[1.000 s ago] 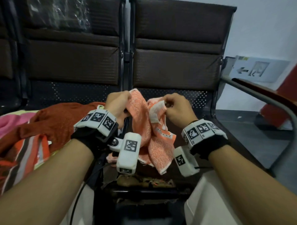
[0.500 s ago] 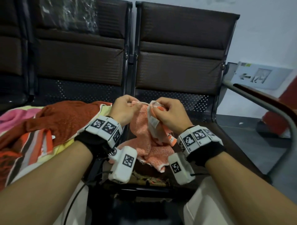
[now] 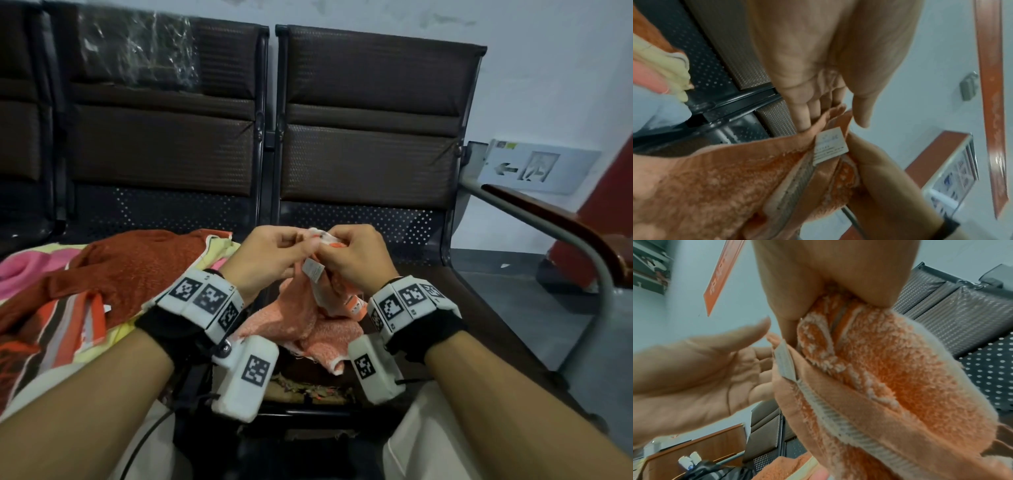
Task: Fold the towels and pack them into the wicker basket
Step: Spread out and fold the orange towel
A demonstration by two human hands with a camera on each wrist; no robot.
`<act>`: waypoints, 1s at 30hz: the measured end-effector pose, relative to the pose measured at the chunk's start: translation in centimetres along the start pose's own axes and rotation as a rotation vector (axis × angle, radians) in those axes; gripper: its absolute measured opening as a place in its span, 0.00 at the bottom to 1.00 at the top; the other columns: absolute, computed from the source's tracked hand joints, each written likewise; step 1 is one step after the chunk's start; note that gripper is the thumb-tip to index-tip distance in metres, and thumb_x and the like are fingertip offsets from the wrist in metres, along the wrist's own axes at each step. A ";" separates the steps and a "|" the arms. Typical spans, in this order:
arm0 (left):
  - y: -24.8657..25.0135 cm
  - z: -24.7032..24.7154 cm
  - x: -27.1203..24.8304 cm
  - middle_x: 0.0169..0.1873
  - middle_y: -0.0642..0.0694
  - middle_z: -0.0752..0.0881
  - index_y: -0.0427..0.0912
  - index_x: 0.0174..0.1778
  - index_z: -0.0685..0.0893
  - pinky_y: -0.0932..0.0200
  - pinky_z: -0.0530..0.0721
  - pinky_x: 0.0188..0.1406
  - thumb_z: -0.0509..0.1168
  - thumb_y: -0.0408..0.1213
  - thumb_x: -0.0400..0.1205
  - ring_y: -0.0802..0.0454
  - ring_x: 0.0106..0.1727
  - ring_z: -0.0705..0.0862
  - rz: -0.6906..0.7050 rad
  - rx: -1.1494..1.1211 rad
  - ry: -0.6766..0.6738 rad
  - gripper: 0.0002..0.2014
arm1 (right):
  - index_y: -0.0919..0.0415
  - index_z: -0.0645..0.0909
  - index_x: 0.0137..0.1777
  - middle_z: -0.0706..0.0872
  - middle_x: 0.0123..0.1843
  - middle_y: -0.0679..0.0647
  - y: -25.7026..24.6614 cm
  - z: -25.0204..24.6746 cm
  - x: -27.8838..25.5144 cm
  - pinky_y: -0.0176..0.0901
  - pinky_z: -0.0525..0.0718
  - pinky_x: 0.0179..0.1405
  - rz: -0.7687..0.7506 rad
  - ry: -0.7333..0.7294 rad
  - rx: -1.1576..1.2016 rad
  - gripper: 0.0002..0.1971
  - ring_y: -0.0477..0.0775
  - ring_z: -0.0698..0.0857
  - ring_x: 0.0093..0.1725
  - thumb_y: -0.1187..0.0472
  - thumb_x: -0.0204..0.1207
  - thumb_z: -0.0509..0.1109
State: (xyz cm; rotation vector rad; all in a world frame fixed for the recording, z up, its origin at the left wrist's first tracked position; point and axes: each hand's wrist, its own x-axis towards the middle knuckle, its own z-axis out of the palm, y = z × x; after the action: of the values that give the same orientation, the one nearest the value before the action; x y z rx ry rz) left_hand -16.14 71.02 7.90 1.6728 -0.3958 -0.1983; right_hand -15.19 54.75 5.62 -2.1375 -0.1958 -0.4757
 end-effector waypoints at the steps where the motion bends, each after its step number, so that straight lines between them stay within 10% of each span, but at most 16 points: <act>1: -0.2 0.0 0.0 0.47 0.41 0.90 0.41 0.54 0.88 0.60 0.87 0.45 0.64 0.37 0.83 0.52 0.46 0.88 0.030 0.051 0.021 0.10 | 0.54 0.84 0.27 0.84 0.25 0.47 -0.1 0.1 0.0 0.31 0.75 0.25 -0.002 -0.007 0.005 0.13 0.36 0.80 0.26 0.48 0.68 0.75; 6: -0.5 -1.3 0.6 0.47 0.27 0.87 0.36 0.50 0.87 0.34 0.83 0.54 0.58 0.36 0.86 0.27 0.49 0.85 0.091 0.181 0.147 0.12 | 0.50 0.83 0.29 0.83 0.24 0.44 -0.6 0.0 0.2 0.34 0.77 0.29 -0.011 -0.072 0.012 0.12 0.37 0.81 0.27 0.47 0.68 0.77; 14: 0.5 -4.1 0.9 0.35 0.40 0.85 0.41 0.38 0.86 0.50 0.82 0.46 0.55 0.34 0.86 0.46 0.37 0.83 -0.033 -0.029 0.366 0.16 | 0.57 0.88 0.41 0.91 0.37 0.53 0.8 -0.4 -0.1 0.47 0.85 0.41 -0.015 -0.477 -0.347 0.22 0.50 0.88 0.38 0.36 0.66 0.74; 19: 1.0 -6.0 0.5 0.51 0.33 0.86 0.37 0.43 0.86 0.39 0.80 0.62 0.56 0.33 0.83 0.37 0.54 0.85 -0.105 -0.210 0.504 0.12 | 0.51 0.88 0.45 0.90 0.38 0.46 3.0 -2.3 -0.9 0.39 0.80 0.38 0.095 -0.660 -0.489 0.20 0.41 0.85 0.36 0.37 0.63 0.77; 26: 0.6 -6.9 0.5 0.43 0.35 0.82 0.39 0.31 0.78 0.46 0.80 0.49 0.58 0.30 0.81 0.43 0.48 0.80 -0.146 -0.169 0.582 0.12 | 0.48 0.87 0.47 0.90 0.41 0.43 4.5 -6.0 -2.6 0.36 0.85 0.42 0.184 -0.619 -0.499 0.24 0.39 0.87 0.40 0.33 0.56 0.78; 30: 0.6 -6.5 0.9 0.36 0.40 0.83 0.35 0.43 0.86 0.53 0.74 0.44 0.56 0.33 0.82 0.45 0.44 0.80 -0.090 -0.013 0.562 0.13 | 0.51 0.89 0.38 0.88 0.31 0.44 4.4 -8.2 -4.1 0.31 0.80 0.32 0.203 -0.502 -0.459 0.12 0.37 0.84 0.30 0.44 0.65 0.79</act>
State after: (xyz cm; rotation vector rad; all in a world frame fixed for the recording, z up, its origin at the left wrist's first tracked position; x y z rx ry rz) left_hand -13.07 76.60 9.48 1.6532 0.1034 0.2032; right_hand -19.67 45.69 4.83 -2.6657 -0.1558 0.1628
